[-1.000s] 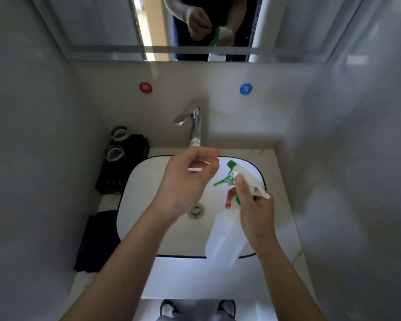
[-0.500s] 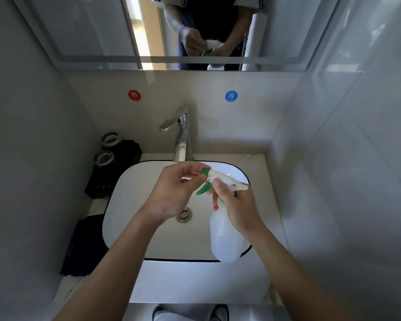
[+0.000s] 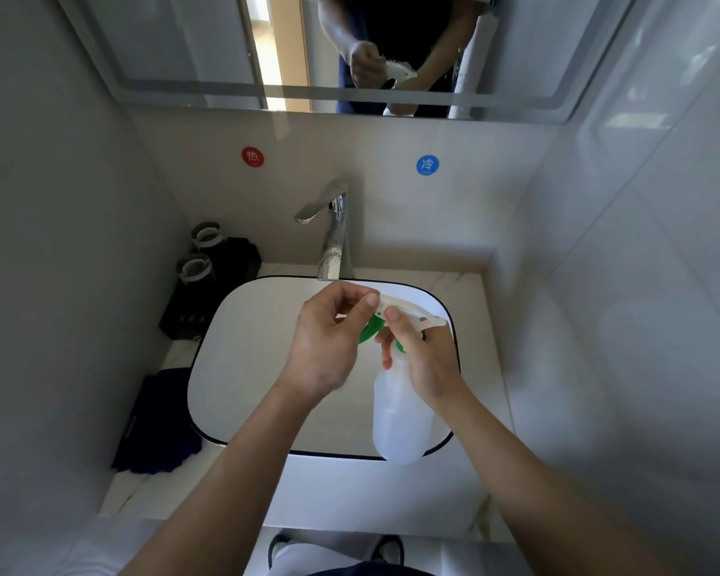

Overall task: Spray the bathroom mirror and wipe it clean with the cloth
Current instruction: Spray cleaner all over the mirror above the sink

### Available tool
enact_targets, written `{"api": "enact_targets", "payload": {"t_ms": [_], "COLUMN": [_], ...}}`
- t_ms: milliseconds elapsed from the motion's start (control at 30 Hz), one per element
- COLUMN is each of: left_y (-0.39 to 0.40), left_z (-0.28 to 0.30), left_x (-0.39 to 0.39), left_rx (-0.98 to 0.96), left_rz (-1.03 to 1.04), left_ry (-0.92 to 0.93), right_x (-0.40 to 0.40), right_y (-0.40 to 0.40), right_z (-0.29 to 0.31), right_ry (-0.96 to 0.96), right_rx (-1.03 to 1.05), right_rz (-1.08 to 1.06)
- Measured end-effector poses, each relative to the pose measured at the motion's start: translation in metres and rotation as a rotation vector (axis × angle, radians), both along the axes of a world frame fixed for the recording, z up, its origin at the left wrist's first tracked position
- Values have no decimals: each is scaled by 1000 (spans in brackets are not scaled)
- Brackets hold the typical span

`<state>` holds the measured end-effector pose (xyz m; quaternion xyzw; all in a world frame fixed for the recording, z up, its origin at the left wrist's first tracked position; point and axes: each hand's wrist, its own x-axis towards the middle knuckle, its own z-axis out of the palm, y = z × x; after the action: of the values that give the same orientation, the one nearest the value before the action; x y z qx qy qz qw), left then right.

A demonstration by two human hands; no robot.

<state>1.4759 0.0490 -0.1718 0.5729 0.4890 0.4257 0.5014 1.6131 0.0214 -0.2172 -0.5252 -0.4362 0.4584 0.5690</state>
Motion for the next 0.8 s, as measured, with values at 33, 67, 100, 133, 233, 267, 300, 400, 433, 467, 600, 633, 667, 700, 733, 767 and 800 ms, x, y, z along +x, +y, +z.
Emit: {"api": "enact_targets", "payload": {"t_ms": [33,67,100,133,233,267,300,400,433,467,600,633,667,700,733,767,800], "left_y": [-1,-2,-3,-3,-3,-3,-4,-4,-4,-4,-6,-6,-5,-5,-4,-4,-4], "left_z": [-1,-3,-3,-3,-4,-4,-4,-3,-2,0,5,4,4,3,3,3,4], "left_x": [1,1,2,2,4,5,6,8,8,7,2,2,1,1,2,3,4], "left_rx": [0,-5,-12,-18,-24,-25,-25,-35,-45,-55,-35,-31,-30,-29,-26,-23,-18], "left_rz": [3,3,3,3,15,23,29,36,28,13,-66,-60,-49,-40,-34,-30,-26], "left_ry": [6,1,-8,-15,-12,-8,-6,-15,-27,-46,-58,-52,-49,-47,-39,-27,-15], "right_x": [0,0,0,1,1,1,0,-1,-1,-1,-2,-2,-3,-3,-3,-3,-3], "right_y": [0,-1,0,0,1,1,1,1,2,3,6,6,6,6,6,6,6], "right_z": [-2,-3,-4,-4,-5,-6,-7,-9,-9,-9,-10,-10,-11,-11,-11,-11,-11], "right_ry": [0,-3,-8,-12,-21,-27,-31,-24,-22,-22,-35,-44,-47,-43,-38,-34,-33], "right_rx": [4,9,11,10,11,9,7,9,10,12,6,5,4,2,-3,-7,-8], "right_rz": [-9,-11,-8,-5,1,-4,-12,-38,-42,-43,-52,-54,-56,-61,-68,-77,-87]}}
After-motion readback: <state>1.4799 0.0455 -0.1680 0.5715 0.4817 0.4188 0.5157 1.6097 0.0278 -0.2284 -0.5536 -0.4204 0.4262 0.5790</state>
